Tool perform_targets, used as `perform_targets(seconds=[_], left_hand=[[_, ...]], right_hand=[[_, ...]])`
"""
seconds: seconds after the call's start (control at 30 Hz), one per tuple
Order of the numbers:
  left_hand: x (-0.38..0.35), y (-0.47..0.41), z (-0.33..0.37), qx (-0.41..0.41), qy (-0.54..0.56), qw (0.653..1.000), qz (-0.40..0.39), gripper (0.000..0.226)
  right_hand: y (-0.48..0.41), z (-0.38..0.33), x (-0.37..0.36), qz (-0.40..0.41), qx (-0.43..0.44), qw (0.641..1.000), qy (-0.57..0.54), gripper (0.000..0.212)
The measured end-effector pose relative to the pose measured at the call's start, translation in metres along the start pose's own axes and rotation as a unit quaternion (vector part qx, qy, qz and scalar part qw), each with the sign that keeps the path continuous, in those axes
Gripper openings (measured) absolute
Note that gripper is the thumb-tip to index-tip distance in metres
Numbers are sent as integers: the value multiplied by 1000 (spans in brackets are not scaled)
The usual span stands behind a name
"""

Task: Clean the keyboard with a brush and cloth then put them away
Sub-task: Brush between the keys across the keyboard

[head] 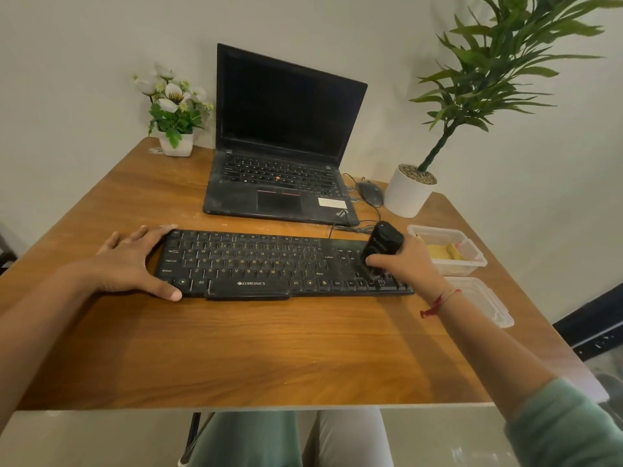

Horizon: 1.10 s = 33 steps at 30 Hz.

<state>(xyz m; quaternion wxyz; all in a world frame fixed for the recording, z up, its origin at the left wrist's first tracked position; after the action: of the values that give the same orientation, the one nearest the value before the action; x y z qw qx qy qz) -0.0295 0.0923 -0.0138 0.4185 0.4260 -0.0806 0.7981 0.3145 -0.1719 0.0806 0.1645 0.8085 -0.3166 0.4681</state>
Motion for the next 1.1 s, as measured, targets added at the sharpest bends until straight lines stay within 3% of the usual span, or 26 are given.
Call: perform_targets(seconds=[0.13, 0.27, 0.47, 0.57, 0.73, 0.93, 1.1], left_hand=[[0, 0, 1, 4, 0, 1000, -1, 149], [0, 1, 2, 8, -1, 1000, -6, 149], [0, 2, 1, 12, -3, 1000, -17, 148], [0, 2, 2, 9, -3, 1000, -19, 148], [0, 3, 4, 11, -6, 1000, -16, 148], [0, 3, 1, 15, -7, 1000, -23, 145], [0, -1, -5, 16, -14, 1000, -20, 140]], right_hand=[[17, -7, -20, -53, 14, 997, -58, 30], [8, 1, -1, 47, -13, 999, 10, 25], [17, -2, -6, 24, 21, 999, 27, 24], [15, 14, 8, 80, -28, 996, -4, 23], [27, 6, -16, 34, 4, 999, -27, 18], [28, 29, 4, 107, -47, 988, -97, 20], [38, 18, -9, 52, -1, 991, -123, 29]])
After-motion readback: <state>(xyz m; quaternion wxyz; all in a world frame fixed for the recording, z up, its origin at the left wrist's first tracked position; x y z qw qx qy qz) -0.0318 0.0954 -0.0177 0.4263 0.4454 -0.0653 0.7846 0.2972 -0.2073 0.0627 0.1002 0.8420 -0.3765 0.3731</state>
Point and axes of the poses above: each hand's wrist, its own y-axis away from the middle knuckle, its own x-axis out of the back of the hand, z = x × y, the point moved 5 cm from there along -y, towards the middle knuckle, and after that the axes turned 7 degrees about y, right-handed, at the moved point
